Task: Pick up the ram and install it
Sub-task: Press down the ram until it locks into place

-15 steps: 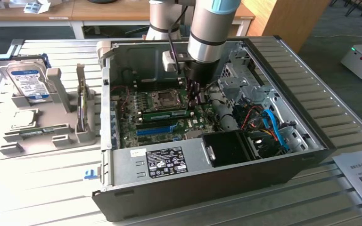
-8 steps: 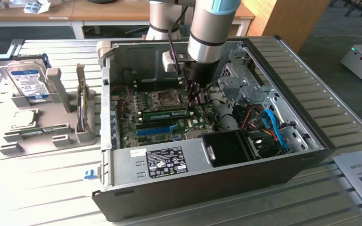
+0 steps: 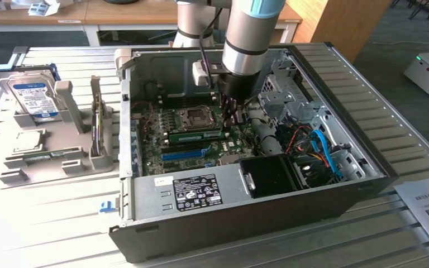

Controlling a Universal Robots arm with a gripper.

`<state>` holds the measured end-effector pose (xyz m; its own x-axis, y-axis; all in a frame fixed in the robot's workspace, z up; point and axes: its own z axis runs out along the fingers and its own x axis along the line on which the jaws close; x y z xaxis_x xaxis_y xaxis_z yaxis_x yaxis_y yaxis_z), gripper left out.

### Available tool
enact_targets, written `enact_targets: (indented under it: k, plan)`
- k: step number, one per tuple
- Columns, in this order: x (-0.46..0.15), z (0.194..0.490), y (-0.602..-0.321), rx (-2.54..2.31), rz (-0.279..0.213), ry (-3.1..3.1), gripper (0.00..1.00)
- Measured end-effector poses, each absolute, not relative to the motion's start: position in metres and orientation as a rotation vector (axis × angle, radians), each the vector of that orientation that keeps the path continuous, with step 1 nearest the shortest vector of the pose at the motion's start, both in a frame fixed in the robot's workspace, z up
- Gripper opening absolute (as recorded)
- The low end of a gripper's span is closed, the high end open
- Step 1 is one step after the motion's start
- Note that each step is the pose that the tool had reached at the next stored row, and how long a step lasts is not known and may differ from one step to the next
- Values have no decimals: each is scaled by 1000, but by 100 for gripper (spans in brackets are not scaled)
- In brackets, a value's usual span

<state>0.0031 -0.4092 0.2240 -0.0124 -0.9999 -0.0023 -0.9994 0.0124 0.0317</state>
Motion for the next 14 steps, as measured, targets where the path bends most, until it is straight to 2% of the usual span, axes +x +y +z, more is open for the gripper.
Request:
enact_targets:
  k: [14]
  plan:
    - [3,223,-409,2193,-38,-2221,10]
